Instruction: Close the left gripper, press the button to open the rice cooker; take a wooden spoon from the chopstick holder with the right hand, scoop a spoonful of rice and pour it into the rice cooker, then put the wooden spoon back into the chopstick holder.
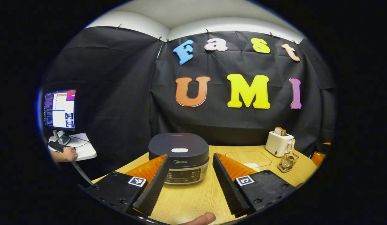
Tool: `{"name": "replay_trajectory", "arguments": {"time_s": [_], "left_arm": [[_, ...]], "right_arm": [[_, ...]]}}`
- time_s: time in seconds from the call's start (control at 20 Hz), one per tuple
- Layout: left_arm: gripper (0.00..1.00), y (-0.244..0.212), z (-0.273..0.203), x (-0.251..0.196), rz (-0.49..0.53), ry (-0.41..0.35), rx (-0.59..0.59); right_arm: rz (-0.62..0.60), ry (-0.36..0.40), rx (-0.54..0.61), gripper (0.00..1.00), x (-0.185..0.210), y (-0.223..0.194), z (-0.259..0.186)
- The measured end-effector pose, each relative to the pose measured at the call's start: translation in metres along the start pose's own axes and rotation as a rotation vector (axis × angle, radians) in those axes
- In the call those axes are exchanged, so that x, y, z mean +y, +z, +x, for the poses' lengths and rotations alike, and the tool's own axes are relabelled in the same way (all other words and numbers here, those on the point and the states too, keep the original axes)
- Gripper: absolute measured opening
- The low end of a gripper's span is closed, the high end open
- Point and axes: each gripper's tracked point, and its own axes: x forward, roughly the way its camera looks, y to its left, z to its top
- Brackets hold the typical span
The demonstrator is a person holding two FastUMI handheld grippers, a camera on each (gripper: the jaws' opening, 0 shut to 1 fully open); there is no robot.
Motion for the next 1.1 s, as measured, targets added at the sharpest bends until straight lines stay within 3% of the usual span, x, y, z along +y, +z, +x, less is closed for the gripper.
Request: {"name": "replay_trajectory", "arguments": {"time_s": [0.1,0.15,0.2,0.25,0.3,0.4,0.55,0.75,1.1], "left_arm": [[0.78,0.007,0.016,-0.001,0.043,-0.023,0.019],[0.67,0.009,0.026,-0.001,0.056,-0.028,0.032],[0.59,0.008,0.036,0.001,0.059,-0.034,0.055],[0.49,0.004,0.046,0.002,0.052,-0.043,0.089],[0.32,0.004,0.055,0.001,0.045,-0.057,0.118],[0.25,0.005,0.076,0.005,0.031,-0.068,0.151],[0.06,-0.006,0.107,0.016,-0.010,-0.059,0.230],[0.03,-0.032,0.134,0.021,-0.055,-0.070,0.351],[0.02,-0.043,0.144,0.032,-0.045,-0.027,0.404]], "right_arm": [[0.010,0.002,0.006,0.93,-0.003,-0.002,0.004],[0.016,0.002,0.010,0.97,-0.004,-0.005,0.004],[0.022,0.002,0.015,0.95,-0.006,-0.008,0.006],[0.025,0.004,0.020,0.93,-0.006,-0.010,0.007],[0.022,0.003,0.022,0.95,-0.006,-0.012,0.007],[0.009,0.003,0.017,0.97,-0.007,-0.013,0.008],[0.000,0.001,0.025,0.97,-0.009,-0.023,0.009],[0.021,0.015,0.049,0.97,-0.011,-0.033,0.011],[0.027,0.028,0.054,0.95,-0.011,-0.036,0.012]]}}
